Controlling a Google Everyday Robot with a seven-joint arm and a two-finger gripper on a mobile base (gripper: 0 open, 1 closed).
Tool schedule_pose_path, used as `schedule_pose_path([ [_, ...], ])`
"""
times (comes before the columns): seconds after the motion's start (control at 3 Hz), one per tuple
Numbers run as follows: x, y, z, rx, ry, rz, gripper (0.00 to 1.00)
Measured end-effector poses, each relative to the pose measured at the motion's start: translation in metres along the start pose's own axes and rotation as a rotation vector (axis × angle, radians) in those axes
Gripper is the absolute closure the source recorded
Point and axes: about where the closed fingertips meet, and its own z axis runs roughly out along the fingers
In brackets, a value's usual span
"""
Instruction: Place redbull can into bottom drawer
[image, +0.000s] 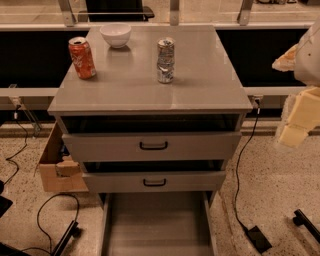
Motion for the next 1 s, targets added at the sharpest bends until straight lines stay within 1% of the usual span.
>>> schedule_pose_path([
  [0.33, 0.0, 0.0, 0.0, 0.0, 0.0, 0.0, 0.0],
  [0.67, -0.004, -0.014, 0.008, 0.035, -0.07, 0.027, 0.0],
  [1.0, -0.015, -0.051, 0.024, 0.097, -0.25, 0.081, 0.0],
])
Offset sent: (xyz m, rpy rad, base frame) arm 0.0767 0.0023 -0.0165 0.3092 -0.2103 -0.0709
